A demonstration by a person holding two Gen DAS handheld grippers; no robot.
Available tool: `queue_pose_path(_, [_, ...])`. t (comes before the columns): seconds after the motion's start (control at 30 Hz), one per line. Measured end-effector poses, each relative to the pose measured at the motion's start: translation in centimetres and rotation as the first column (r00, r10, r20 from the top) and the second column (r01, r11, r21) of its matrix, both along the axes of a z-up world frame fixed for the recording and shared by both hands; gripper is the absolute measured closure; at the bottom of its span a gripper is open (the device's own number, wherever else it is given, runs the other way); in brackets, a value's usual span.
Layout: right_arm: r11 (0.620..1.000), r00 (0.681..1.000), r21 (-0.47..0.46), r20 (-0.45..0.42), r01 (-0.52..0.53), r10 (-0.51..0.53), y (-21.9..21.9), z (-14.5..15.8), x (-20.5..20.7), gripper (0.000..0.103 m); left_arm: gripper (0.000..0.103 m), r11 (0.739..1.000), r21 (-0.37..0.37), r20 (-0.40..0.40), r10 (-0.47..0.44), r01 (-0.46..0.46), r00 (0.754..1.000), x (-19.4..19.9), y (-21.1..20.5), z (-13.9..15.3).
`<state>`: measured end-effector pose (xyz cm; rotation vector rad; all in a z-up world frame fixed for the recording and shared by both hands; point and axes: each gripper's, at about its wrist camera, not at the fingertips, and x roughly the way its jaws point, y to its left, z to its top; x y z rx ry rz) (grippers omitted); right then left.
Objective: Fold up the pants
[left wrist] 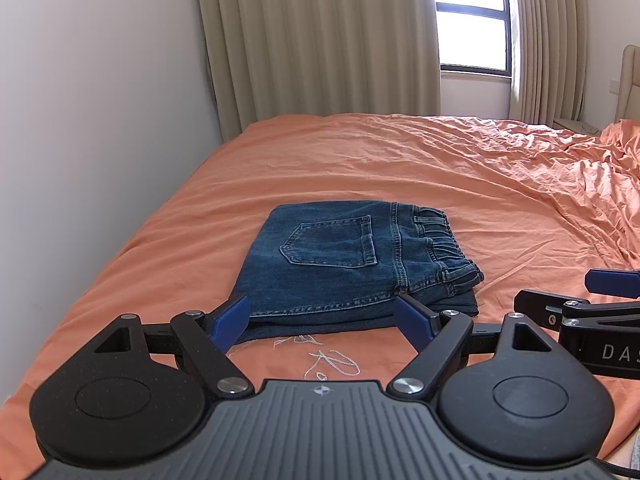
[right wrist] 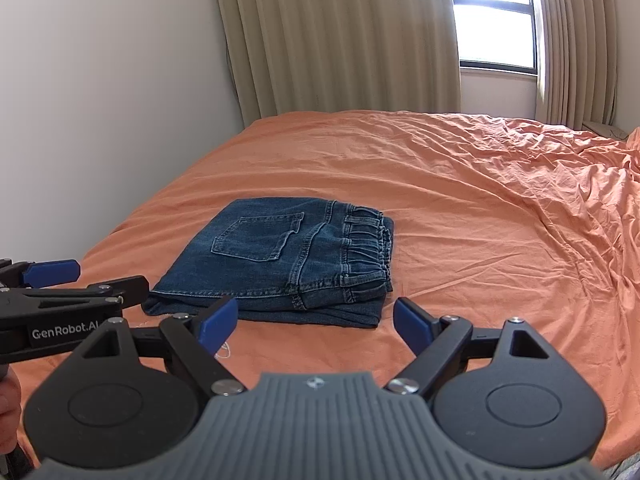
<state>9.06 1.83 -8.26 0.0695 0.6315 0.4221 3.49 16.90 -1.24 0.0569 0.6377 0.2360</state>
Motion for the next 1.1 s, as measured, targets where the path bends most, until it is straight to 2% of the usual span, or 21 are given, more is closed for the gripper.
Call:
queue_pose_path(0.27, [1.0, 1.0, -0.004, -0.027, 0.004, -0.004, -0.3, -0.2, -0.4, 0.022, 0.007, 1.0, -0.005, 0.004, -0.009, 0.009, 1.0, -0.1, -0.3, 0.1])
queue_pose_path(1.1, [1.0, 1.0, 0.011, -0.006, 0.009, -0.009, -1.2, 0.7, -1.5, 0.022, 0.007, 0.999, -0.038, 0.014, -0.015, 0.015, 1.0, -0.4, -0.7, 0.4])
